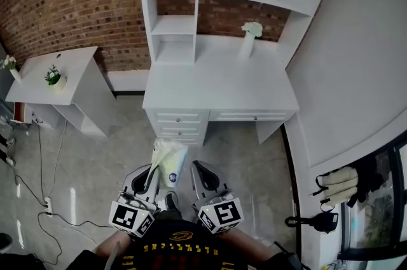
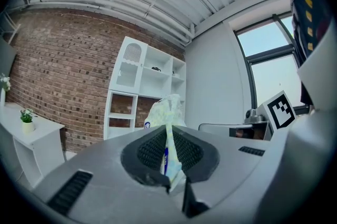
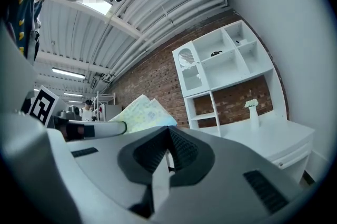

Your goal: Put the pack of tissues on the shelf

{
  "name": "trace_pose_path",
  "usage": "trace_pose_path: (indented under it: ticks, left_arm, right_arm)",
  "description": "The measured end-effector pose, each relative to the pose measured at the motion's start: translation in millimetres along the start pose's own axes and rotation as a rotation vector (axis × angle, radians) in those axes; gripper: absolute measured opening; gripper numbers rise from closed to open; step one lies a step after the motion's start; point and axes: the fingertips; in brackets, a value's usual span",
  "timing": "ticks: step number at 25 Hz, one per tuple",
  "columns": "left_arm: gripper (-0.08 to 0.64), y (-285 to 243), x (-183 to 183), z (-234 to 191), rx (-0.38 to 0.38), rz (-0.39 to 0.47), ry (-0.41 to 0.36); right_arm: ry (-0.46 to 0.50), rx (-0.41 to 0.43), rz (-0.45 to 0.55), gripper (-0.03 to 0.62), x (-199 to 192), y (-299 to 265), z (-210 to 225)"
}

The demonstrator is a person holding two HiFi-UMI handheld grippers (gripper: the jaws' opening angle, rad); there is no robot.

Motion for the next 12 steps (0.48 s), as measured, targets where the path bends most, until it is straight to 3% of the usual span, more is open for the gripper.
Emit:
trace_pose_path:
  ticks: [12]
  left_arm:
    - [0.012,-59,-6,-102,-0.063,-0.042,0.052]
  right_arm:
    - [-0.022,-0.069,-0.043,-0.002,-17,-109,11]
Point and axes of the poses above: the fingertips, and each gripper's own axes: y backward along the fingers, z to its right, x out of its top, and after that the axes turned 2 degrees about y, right-handed
